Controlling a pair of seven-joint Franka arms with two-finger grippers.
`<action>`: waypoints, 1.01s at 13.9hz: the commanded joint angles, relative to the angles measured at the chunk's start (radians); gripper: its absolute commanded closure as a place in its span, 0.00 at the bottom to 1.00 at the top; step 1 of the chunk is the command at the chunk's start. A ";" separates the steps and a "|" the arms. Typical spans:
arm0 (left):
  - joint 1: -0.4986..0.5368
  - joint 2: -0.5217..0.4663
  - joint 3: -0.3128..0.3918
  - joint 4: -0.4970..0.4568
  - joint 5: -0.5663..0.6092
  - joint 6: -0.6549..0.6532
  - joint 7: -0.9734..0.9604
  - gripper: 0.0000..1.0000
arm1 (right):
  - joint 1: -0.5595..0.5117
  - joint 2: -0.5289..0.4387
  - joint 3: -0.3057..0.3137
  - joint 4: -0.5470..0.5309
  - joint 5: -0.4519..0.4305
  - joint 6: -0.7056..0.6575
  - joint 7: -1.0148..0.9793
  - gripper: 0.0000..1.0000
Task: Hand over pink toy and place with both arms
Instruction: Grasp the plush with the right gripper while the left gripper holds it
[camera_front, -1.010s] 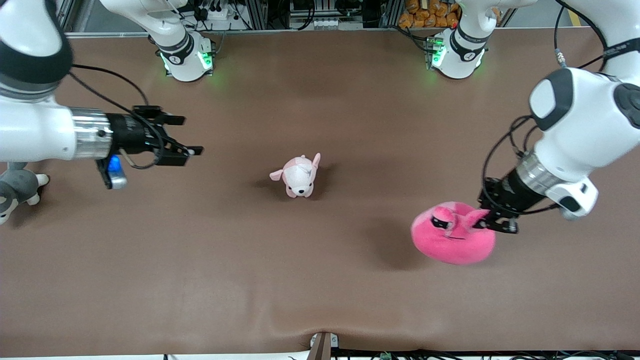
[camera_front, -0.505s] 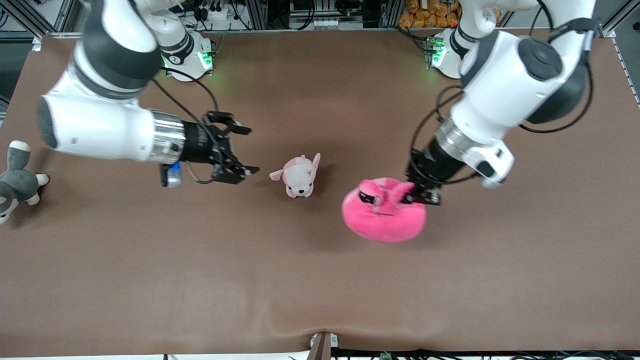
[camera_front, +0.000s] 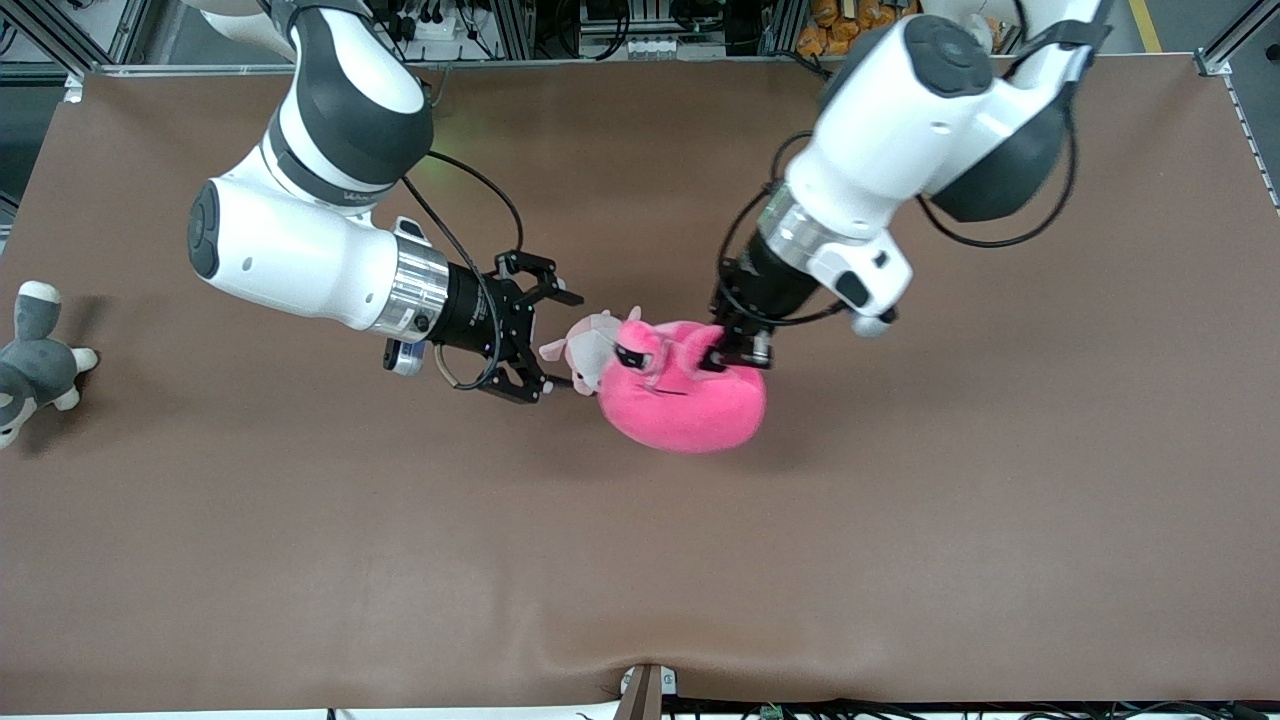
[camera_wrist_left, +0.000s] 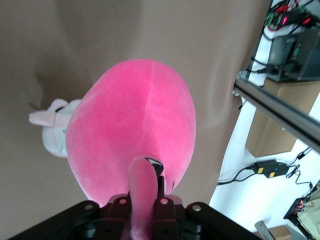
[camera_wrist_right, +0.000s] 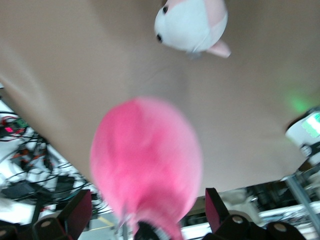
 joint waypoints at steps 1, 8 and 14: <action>-0.051 0.032 0.015 0.042 0.052 0.029 -0.090 1.00 | 0.026 0.054 -0.009 0.074 0.018 0.026 0.069 0.00; -0.078 0.043 0.013 0.042 0.070 0.052 -0.118 1.00 | 0.023 0.047 -0.012 0.068 0.001 0.005 0.104 1.00; -0.073 0.040 0.013 0.041 0.078 0.052 -0.118 1.00 | 0.009 0.037 -0.020 0.072 -0.048 -0.037 0.124 1.00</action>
